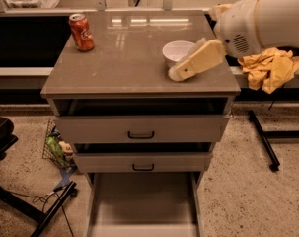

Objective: Place coke can into bottom drawer

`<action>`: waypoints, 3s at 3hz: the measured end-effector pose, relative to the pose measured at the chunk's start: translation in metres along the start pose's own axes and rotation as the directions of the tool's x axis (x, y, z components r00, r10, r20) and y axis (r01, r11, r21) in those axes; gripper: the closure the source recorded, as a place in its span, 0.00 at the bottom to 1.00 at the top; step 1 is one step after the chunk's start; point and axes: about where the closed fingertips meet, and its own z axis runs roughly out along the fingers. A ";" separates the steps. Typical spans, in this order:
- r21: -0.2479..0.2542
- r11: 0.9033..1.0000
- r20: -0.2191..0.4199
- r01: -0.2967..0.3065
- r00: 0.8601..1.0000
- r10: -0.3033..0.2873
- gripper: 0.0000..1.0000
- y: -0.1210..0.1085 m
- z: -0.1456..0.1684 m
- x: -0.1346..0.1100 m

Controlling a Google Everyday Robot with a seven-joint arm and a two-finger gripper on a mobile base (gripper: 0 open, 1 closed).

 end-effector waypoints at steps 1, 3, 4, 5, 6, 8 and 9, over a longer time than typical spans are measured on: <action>0.027 1.000 0.216 0.008 0.976 -0.013 0.00 0.003 0.025 -0.031; 0.081 0.993 0.305 0.083 0.947 -0.104 0.00 0.009 0.035 -0.074; 0.086 0.995 0.318 0.060 0.944 -0.085 0.00 0.005 0.044 -0.079; 0.111 0.994 0.346 -0.017 0.938 -0.023 0.00 -0.030 0.067 -0.078; 0.079 0.990 0.415 -0.116 0.907 0.074 0.00 -0.067 0.157 -0.108; -0.016 0.988 0.469 -0.155 0.871 0.145 0.00 -0.069 0.267 -0.145; -0.061 0.981 0.463 -0.184 0.865 0.191 0.00 -0.062 0.332 -0.141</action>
Offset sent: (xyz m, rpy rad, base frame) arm 0.0116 0.0314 0.0089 0.1495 -0.1110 0.0409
